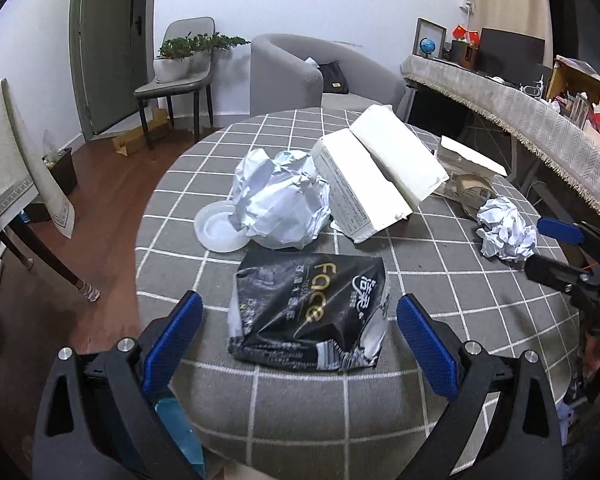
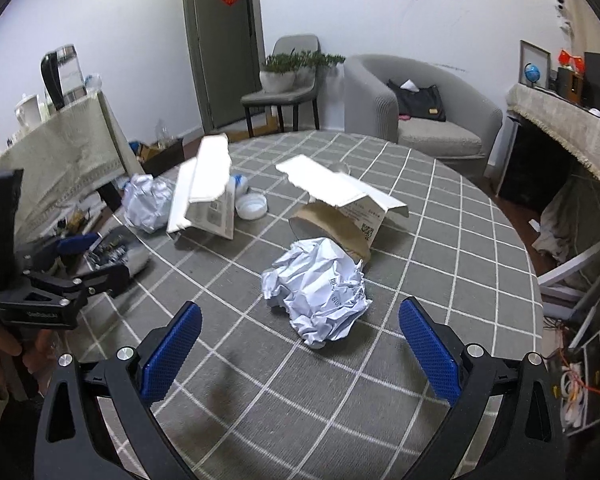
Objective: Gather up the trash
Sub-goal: 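Grasp the black 'face' pack with the left tool while the right tool grasps the crumpled paper ball, then carry both items over the teal bin and open both tools to drop them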
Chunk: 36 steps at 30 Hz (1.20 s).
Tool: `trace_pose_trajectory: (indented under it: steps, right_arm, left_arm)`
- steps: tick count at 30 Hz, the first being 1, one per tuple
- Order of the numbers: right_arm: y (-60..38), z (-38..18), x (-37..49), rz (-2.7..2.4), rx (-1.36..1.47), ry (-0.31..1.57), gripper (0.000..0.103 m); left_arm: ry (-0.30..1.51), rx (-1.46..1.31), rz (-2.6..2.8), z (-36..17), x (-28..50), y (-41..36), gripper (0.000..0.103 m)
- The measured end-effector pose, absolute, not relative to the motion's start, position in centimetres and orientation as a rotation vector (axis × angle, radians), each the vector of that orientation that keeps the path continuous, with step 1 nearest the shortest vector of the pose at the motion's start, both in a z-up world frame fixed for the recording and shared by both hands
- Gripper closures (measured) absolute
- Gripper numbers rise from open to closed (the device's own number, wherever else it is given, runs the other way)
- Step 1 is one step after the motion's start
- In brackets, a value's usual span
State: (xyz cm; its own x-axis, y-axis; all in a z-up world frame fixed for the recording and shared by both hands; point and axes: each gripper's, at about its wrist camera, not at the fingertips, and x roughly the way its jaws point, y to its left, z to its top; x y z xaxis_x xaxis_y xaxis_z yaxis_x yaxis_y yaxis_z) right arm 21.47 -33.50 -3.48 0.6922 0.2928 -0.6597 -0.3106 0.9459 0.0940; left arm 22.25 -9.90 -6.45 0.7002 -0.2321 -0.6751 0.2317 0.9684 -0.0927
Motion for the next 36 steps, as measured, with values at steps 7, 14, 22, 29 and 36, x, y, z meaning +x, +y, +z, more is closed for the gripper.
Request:
trace_pose_trajectory:
  steps: [7,14,22,29,36]
  right_arm:
    - [-33.1,-3.7,23.3,0.334,-0.049,0.771,0.003]
    - [-33.2,-4.2,24.7,0.327,-0.052,0.815,0.022]
    - [-32.2,-4.8,24.9,0.319,-0.06,0.855,0.046]
    - [-30.4,-3.6,23.2,0.323,-0.066,0.829,0.049]
    - [-26.9,-1.6,21.9,0.384,-0.054,0.786,0.049]
  left_arm:
    - [0.759,0.001,-0.26,-6.5,23.0,-10.3,0.024]
    - [0.755,-0.023,-0.288,-6.1,22.3,-9.7,0.029]
    - [0.742,-0.084,-0.302,-5.0,21.6,-7.3,0.029]
    - [0.711,-0.086,-0.265,-4.0,20.5,-4.7,0.029]
    - [0.711,-0.102,-0.201,-4.4,19.7,-0.6,0.029]
